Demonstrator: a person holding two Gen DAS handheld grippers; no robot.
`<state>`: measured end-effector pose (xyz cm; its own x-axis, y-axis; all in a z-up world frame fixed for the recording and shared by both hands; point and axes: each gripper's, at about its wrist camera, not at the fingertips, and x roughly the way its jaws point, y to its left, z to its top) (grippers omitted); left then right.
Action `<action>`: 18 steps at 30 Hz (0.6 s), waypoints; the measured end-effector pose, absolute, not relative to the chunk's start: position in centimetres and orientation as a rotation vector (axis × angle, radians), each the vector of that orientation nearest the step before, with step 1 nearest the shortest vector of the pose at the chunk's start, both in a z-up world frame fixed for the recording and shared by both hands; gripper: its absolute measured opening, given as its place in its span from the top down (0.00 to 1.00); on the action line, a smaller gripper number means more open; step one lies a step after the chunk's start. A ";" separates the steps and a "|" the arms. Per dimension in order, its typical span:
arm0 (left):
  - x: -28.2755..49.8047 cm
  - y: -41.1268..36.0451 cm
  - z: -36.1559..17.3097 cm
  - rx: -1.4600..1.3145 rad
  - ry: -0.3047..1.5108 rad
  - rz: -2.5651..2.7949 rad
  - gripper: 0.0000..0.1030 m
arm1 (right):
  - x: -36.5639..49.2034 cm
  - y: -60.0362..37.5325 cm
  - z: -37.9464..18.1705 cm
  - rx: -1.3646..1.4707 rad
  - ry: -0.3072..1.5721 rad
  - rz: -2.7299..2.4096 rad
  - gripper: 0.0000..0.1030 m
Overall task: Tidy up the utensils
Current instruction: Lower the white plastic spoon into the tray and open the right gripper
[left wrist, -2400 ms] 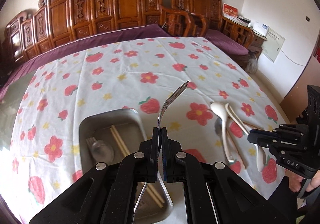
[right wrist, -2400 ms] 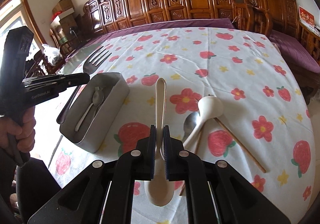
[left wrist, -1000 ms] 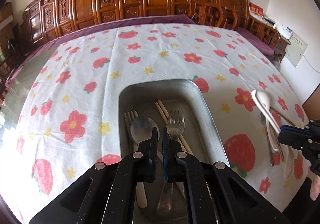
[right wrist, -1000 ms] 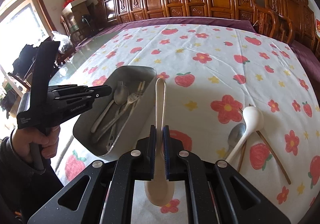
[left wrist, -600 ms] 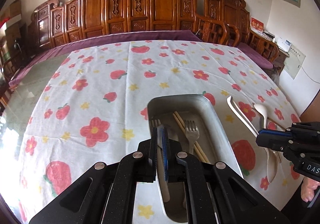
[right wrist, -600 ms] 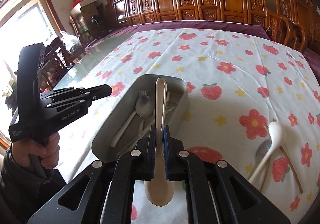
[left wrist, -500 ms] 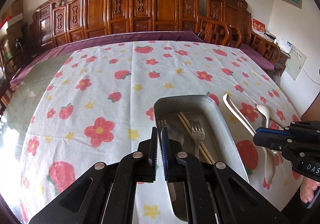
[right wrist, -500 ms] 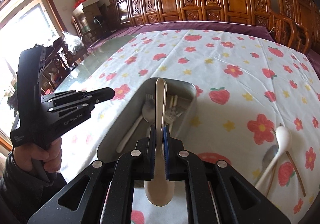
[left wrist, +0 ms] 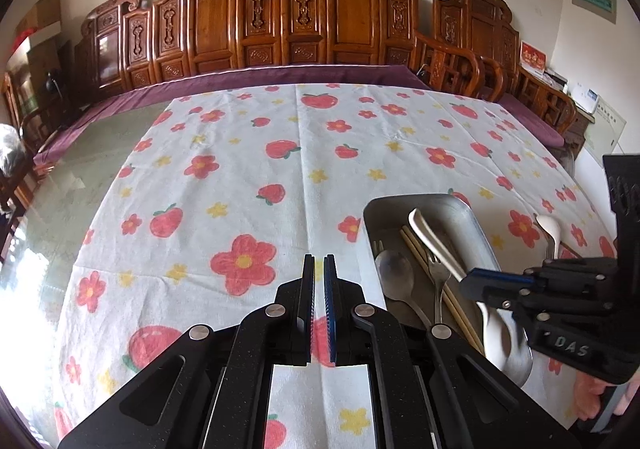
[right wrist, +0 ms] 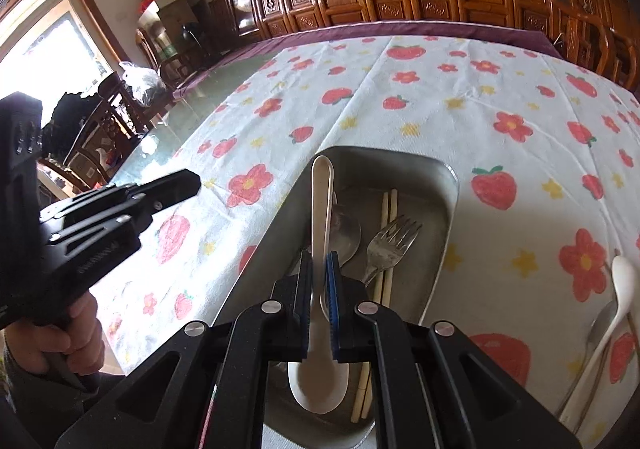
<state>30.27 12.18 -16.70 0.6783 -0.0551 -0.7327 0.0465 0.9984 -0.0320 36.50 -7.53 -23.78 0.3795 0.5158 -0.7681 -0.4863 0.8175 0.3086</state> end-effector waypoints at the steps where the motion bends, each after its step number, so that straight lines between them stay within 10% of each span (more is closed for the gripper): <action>1: 30.2 12.3 -16.6 -0.013 0.822 -0.056 0.96 | 36.5 -7.4 -23.9 0.027 0.994 0.640 0.91; 18: 29.3 9.2 -15.7 0.007 0.797 -0.126 0.88 | 33.8 -13.4 -20.9 -0.064 0.879 0.574 0.89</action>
<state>29.30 9.24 -15.69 0.6917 -0.1104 -0.7137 0.1155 0.9924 -0.0416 33.79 -13.44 -20.94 0.4978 0.4484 -0.7424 -0.4995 0.8480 0.1773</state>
